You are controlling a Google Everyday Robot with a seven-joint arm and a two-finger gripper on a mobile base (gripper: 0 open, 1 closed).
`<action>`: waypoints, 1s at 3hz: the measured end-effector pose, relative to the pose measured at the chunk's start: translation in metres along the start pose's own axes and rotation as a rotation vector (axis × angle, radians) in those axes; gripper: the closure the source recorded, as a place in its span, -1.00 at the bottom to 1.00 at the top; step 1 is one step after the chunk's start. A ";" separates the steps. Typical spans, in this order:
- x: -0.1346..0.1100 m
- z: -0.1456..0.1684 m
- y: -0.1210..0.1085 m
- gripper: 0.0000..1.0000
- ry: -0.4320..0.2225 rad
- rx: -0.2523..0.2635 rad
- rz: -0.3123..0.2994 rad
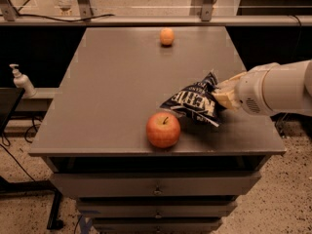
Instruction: Move blue chip bag near apple
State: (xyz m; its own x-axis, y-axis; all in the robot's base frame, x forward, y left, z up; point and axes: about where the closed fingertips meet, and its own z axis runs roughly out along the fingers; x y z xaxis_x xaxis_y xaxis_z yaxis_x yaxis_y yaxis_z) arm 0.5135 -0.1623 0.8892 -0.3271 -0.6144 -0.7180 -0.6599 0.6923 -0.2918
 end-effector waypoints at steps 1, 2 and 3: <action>0.000 0.004 0.001 0.19 0.002 -0.012 0.005; 0.000 0.005 0.003 -0.30 -0.001 -0.017 0.011; -0.001 0.004 0.004 -0.74 -0.005 -0.017 0.014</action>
Offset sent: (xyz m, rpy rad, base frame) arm 0.0030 0.0028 -0.0089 0.0267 0.0232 0.0034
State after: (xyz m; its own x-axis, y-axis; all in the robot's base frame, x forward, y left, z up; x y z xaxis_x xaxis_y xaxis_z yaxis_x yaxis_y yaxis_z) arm 0.5136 -0.1575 0.8858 -0.3330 -0.6029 -0.7250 -0.6666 0.6944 -0.2712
